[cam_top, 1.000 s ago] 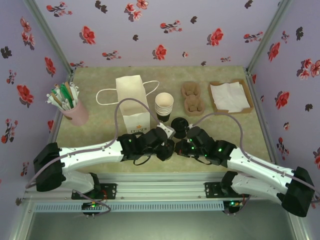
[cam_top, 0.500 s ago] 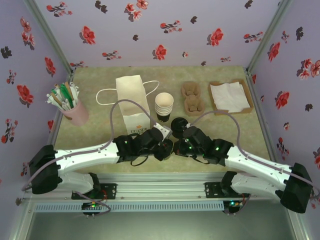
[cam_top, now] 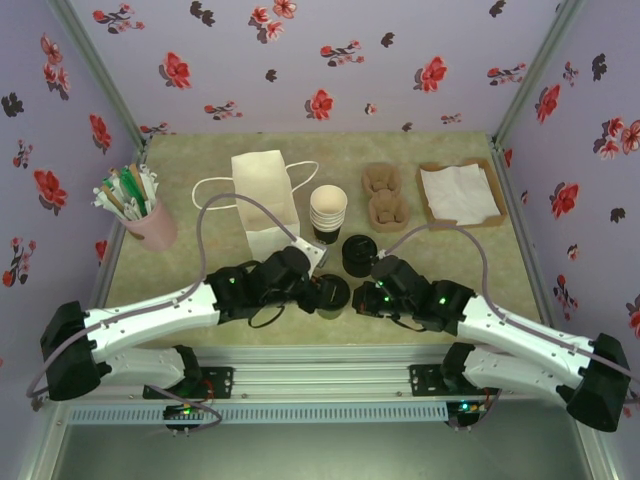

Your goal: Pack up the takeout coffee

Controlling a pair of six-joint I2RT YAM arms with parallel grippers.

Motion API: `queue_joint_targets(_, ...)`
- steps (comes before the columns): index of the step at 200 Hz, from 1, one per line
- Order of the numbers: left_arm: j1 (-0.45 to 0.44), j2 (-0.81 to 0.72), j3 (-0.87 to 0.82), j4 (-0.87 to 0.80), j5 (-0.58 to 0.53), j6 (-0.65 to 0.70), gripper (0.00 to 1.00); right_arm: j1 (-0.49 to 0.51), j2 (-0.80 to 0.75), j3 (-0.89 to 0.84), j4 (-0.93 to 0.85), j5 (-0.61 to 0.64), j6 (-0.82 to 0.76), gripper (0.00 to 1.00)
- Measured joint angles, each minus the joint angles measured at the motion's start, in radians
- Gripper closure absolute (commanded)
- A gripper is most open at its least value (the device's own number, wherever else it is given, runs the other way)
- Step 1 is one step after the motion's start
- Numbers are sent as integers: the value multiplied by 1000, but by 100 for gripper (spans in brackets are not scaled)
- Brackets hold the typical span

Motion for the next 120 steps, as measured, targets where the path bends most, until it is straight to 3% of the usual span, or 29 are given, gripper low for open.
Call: queue_joint_targets(120, 44, 49, -10, -7, 34, 0, 65, 5, 63, 25, 68, -37, 0, 100)
